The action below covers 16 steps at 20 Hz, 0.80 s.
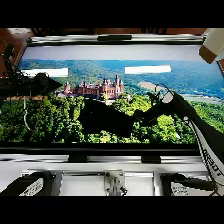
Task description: Fold the shirts.
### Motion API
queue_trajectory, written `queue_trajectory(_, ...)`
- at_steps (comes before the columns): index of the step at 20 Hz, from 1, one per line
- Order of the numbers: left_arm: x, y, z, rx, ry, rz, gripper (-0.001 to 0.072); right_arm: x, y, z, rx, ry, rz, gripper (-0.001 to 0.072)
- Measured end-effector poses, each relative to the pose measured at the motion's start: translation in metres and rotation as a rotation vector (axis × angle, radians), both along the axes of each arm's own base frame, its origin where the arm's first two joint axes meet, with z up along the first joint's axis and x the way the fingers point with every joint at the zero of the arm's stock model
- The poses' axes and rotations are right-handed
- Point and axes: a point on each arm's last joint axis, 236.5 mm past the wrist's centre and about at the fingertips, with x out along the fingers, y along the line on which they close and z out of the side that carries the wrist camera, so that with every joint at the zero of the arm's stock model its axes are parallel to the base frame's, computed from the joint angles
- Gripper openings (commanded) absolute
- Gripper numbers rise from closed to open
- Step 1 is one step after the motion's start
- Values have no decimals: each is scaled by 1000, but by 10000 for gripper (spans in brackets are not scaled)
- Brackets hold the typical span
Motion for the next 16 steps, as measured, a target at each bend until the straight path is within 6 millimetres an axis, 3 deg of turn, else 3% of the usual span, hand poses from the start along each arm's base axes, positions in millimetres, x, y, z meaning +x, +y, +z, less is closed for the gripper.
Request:
queue_trajectory(3, -4, -10, 0, 0, 0, -29, 34, 1, 22, -16, 33, 4, -32, 616)
queue_trajectory(4, -6, -14, 0, 1, 0, -39, 34, 2, 30, -19, 53, 6, -47, 495)
queue_trajectory(5, -8, -18, 0, 0, -1, -50, 34, 6, 39, -22, 75, -2, -64, 258)
queue_trajectory(6, -9, -22, 0, 0, 0, -60, 34, 9, 44, -26, 84, -18, -65, 79)
queue_trajectory(8, -13, -28, 0, -1, 2, -77, 34, 24, 55, -21, 136, -73, -77, 70)
queue_trajectory(11, -15, -34, 0, -5, 8, -88, 34, 54, 56, 13, 223, -199, -32, 70)
queue_trajectory(13, -16, -36, 0, -10, 12, -88, 34, 83, 36, 51, 248, -317, -20, 70)
queue_trajectory(16, -17, -37, 0, -15, 21, -86, 34, 121, -33, 105, 202, -478, -86, 70)
